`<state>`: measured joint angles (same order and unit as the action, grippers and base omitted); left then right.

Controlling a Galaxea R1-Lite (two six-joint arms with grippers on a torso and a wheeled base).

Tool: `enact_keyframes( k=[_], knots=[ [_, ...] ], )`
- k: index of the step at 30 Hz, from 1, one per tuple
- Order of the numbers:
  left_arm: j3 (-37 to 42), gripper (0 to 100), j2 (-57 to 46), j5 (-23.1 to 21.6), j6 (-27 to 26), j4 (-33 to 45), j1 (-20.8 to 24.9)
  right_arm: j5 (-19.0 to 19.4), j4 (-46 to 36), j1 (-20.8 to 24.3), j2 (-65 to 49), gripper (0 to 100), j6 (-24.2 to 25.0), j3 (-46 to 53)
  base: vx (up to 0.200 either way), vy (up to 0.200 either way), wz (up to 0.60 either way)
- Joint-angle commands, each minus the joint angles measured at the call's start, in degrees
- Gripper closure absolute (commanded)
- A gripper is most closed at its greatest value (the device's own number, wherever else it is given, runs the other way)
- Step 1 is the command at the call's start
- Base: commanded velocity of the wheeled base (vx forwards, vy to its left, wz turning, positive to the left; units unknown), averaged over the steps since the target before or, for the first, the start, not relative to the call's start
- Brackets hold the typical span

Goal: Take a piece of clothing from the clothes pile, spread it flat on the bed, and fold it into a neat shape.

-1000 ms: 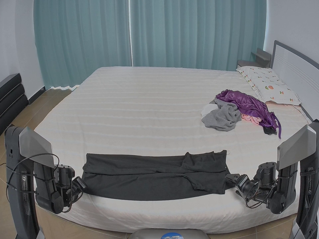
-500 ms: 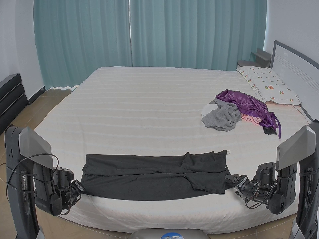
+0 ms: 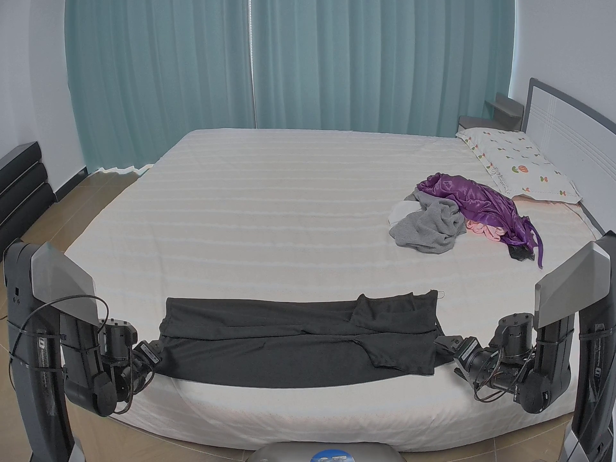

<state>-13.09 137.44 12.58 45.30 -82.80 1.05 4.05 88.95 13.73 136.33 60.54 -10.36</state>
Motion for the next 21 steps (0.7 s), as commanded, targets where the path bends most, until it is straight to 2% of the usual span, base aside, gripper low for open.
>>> enact_keyframes(
  k=[1,7,12,15,21],
  knots=[
    [1.14,0,-1.91,-0.01,0.14,-3.16,0.09,0.35,0.78,-1.33,-0.62,0,0.28,-0.62,0.0,0.0,0.0],
    [1.58,0,-2.09,-0.28,0.31,-5.97,-0.52,0.35,0.78,-4.23,-2.03,0,0.46,-1.77,0.0,0.0,0.0],
    [2.37,0,-2.26,-3.18,0.31,-6.41,-0.87,1.49,0.78,-7.49,-3.44,0,0.46,-2.03,0.2,0.0,0.0],
    [2.28,0,-2.44,-3.44,0.31,-6.41,-0.78,2.02,0.78,-8.45,-2.56,0,0.46,-2.91,0.2,0.0,0.0],
    [2.02,0,-4.02,-5.46,0.67,-6.41,-0.96,1.93,0.78,-8.54,-0.1,0,0.11,-3.44,0.0,0.0,0.0]
  ],
)
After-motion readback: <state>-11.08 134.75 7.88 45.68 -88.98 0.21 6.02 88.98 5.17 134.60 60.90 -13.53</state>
